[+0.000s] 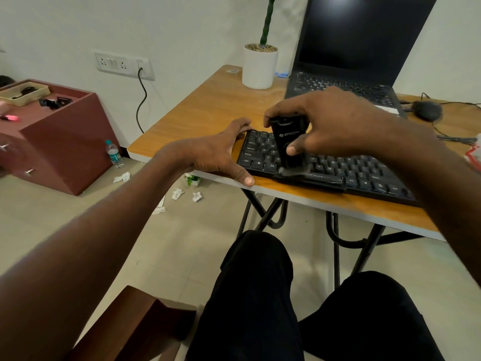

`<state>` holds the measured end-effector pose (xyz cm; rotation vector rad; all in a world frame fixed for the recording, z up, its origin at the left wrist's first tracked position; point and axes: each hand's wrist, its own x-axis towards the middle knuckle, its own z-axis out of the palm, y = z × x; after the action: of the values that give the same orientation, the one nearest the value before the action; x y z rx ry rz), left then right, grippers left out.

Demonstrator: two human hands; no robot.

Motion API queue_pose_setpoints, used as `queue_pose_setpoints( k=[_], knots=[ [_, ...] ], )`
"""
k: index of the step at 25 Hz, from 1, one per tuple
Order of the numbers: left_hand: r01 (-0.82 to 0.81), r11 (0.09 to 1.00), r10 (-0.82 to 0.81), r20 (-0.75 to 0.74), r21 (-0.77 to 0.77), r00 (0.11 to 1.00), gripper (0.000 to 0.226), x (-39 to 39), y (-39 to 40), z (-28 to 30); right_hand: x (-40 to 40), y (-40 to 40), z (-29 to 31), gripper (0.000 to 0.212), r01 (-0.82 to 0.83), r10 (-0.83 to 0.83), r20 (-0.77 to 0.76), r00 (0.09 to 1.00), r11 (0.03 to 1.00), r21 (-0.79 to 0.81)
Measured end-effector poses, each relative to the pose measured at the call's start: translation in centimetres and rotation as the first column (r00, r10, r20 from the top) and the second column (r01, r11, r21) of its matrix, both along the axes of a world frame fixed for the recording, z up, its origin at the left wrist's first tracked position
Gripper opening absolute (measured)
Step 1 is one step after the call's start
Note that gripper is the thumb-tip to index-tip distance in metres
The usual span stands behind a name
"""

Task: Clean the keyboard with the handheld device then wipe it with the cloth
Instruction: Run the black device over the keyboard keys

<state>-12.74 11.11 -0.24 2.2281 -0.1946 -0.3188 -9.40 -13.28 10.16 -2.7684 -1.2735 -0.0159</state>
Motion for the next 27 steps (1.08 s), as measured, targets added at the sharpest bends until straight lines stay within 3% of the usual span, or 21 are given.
queue_pose_setpoints(
  k=[2, 4, 5, 8, 12, 15, 19, 21, 23, 25, 27],
  knots=[
    [0.011, 1.000, -0.011, 0.003, -0.007, 1.000, 0.149, -0.1, -0.2, 0.1, 0.0, 0.0, -0.3, 0.064, -0.001, -0.003, 0.031, 1.000, 0.989, 0.149],
    [0.015, 1.000, -0.015, 0.011, 0.000, 1.000, 0.145, -0.2, -0.3, 0.1, -1.1, 0.5, -1.6, 0.062, -0.030, 0.056, -0.060, 0.997, 0.929, 0.369],
    [0.012, 1.000, -0.012, 0.010, 0.006, 1.000, 0.143, -0.2, -0.3, 0.1, -1.5, 0.7, -2.1, 0.062, -0.037, 0.071, -0.073, 0.995, 0.923, 0.384],
    [-0.006, 1.000, 0.006, -0.004, 0.004, 1.000, 0.143, -0.1, -0.3, 0.2, -0.9, 0.6, -2.0, 0.065, -0.005, 0.001, 0.019, 1.000, 0.978, 0.210],
    [0.014, 1.000, -0.015, 0.020, 0.024, 1.000, 0.142, 0.0, -0.3, 0.0, -2.0, 1.2, -1.5, 0.064, -0.093, 0.091, 0.020, 0.996, 0.978, 0.188],
    [0.005, 1.000, -0.005, 0.002, -0.009, 1.000, 0.145, 0.0, -0.1, -0.1, -1.7, 0.4, -0.3, 0.060, 0.006, -0.006, 0.083, 0.997, 1.000, 0.006],
    [0.006, 1.000, -0.006, 0.006, -0.005, 1.000, 0.154, 0.0, -0.2, -0.2, -2.3, -1.9, -1.2, 0.059, -0.035, 0.065, -0.122, 0.990, 0.973, 0.227],
    [0.001, 1.000, -0.001, -0.001, -0.002, 1.000, 0.155, 0.0, -0.2, -0.1, -2.1, -3.5, -1.2, 0.061, 0.006, 0.004, -0.112, 0.994, 0.996, 0.088],
    [0.000, 1.000, 0.000, -0.009, 0.002, 1.000, 0.156, 0.0, -0.3, 0.0, -1.4, -4.8, -0.4, 0.058, 0.128, -0.128, -0.003, 0.992, 0.990, -0.060],
    [0.000, 1.000, 0.000, -0.015, 0.010, 1.000, 0.156, -0.1, -0.4, 0.2, -1.4, -4.9, -0.5, 0.056, 0.122, -0.123, 0.012, 0.992, 0.990, 0.070],
    [-0.006, 1.000, 0.006, -0.017, 0.019, 1.000, 0.154, -0.1, -0.4, 0.2, -2.1, -4.3, -1.5, 0.054, 0.031, 0.003, -0.110, 0.994, 0.951, 0.308]
  ],
)
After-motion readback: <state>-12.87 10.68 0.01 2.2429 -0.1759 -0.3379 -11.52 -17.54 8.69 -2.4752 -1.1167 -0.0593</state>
